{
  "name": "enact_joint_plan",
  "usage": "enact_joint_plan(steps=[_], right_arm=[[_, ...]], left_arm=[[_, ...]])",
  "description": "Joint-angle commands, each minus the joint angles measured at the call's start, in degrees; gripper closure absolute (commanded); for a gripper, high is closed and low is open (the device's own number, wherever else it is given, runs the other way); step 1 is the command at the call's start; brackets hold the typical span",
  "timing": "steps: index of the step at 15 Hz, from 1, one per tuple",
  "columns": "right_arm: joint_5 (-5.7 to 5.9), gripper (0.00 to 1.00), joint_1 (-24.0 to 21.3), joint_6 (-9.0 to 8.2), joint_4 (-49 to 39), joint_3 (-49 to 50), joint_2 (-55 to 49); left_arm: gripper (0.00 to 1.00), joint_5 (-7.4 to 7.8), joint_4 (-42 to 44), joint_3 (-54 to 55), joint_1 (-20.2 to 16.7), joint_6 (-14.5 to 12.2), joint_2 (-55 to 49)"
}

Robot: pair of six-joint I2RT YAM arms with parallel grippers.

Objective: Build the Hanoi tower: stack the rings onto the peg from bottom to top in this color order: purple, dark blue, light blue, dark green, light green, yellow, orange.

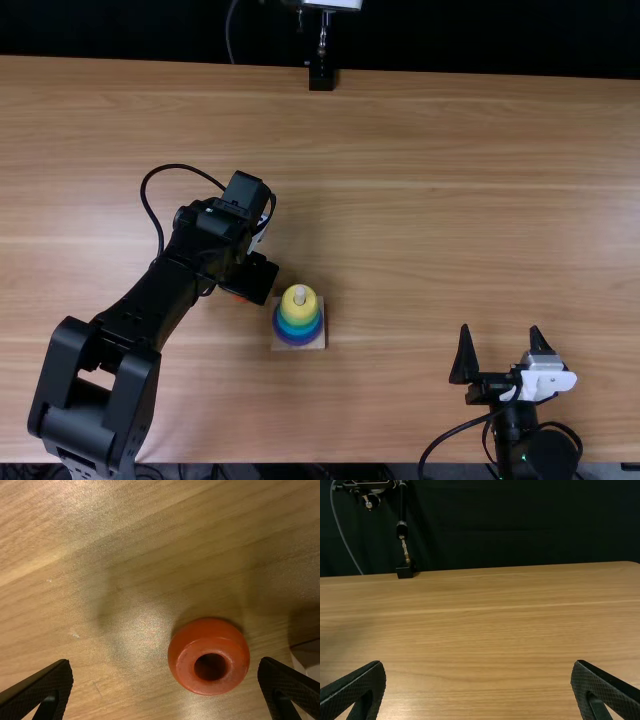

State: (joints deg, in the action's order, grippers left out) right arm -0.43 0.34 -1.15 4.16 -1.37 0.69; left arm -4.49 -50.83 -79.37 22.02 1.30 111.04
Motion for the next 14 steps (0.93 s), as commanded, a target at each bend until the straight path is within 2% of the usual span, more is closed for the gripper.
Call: enact_joint_plan(steps=[1,14], right_arm=[[-0.42,0.0,-0.25,0.2,0.33,0.58,-0.69],[-0.42,0.0,-0.25,0.2,0.33,0.58,-0.69]], left_arm=[[0.0,-0.15,-0.01,1.68,0.13,-0.67,1.02],[0.0,-0.04,0.1,2.82,1.71,-0.56,3.13]])
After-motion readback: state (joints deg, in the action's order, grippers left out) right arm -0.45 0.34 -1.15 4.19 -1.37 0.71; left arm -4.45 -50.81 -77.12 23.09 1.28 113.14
